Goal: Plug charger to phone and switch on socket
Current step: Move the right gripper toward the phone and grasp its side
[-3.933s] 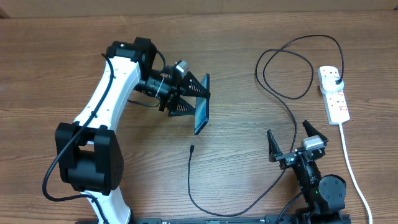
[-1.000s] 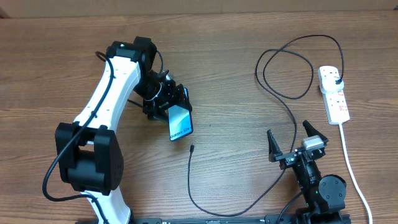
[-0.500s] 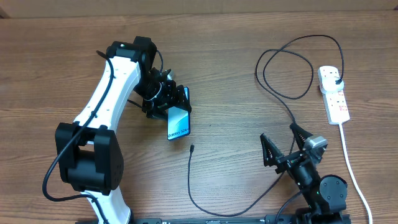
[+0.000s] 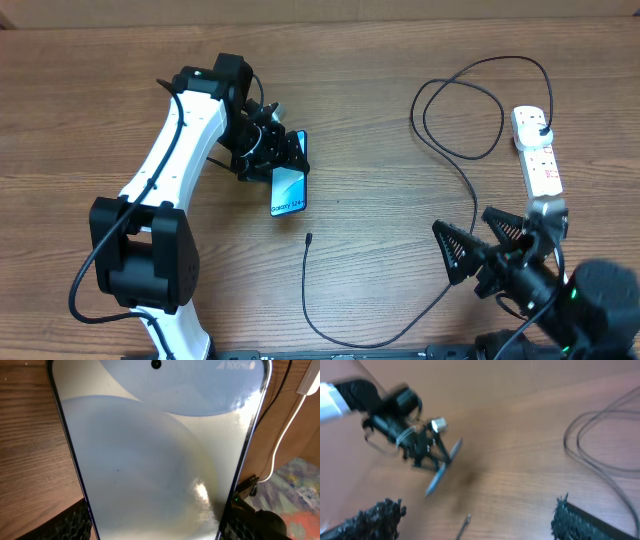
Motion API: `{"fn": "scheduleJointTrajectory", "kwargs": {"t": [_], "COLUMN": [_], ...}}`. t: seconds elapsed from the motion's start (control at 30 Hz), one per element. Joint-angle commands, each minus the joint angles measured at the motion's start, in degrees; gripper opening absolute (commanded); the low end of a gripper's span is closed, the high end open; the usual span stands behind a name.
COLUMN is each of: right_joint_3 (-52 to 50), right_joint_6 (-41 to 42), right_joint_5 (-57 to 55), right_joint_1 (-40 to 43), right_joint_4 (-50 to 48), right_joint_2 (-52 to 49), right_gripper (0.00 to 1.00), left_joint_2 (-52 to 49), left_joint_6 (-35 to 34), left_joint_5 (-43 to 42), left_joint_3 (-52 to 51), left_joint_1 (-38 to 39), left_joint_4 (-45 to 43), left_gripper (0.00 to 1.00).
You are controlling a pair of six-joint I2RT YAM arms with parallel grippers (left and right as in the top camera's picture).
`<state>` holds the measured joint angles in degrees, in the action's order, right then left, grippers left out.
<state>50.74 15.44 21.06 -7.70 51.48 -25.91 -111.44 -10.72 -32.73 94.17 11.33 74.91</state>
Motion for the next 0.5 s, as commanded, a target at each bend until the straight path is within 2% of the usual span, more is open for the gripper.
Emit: {"fn": "scheduleJointTrajectory", "kwargs": {"t": [0.0, 0.1, 0.27, 0.37, 0.47], "right_joint_3": [8.9, 13.6, 14.5, 14.5, 14.2], "right_joint_6": [-0.7, -0.5, -0.5, -0.4, -0.4], "right_joint_5": [1.7, 5.8, 17.3, 18.1, 18.1], "right_joint_1": [-0.3, -0.3, -0.3, -0.3, -0.3], "right_joint_4": [6.4, 10.9, 9.5, 10.2, 10.6], "right_joint_2": [-8.5, -15.0, -22.2, -25.9, -29.3], "right_gripper": [1.0, 1.0, 1.0, 0.8, 0.73], "left_joint_2": [0.9, 0.9, 0.9, 0.9, 0.9], "left_joint_6": [-0.2, -0.2, -0.2, -0.7, -1.1], "left_joint_5": [-2.7, -5.2, -10.4, -11.9, -13.1], "left_joint_3": [1.0, 1.0, 1.0, 1.0, 1.0], "left_joint_1": [1.7, 3.0, 4.6, 5.4, 6.0], "left_joint_4": [-0.7, -1.6, -3.2, -3.3, -3.4], "left_gripper": [0.04, 0.04, 0.04, 0.04, 0.04]}}
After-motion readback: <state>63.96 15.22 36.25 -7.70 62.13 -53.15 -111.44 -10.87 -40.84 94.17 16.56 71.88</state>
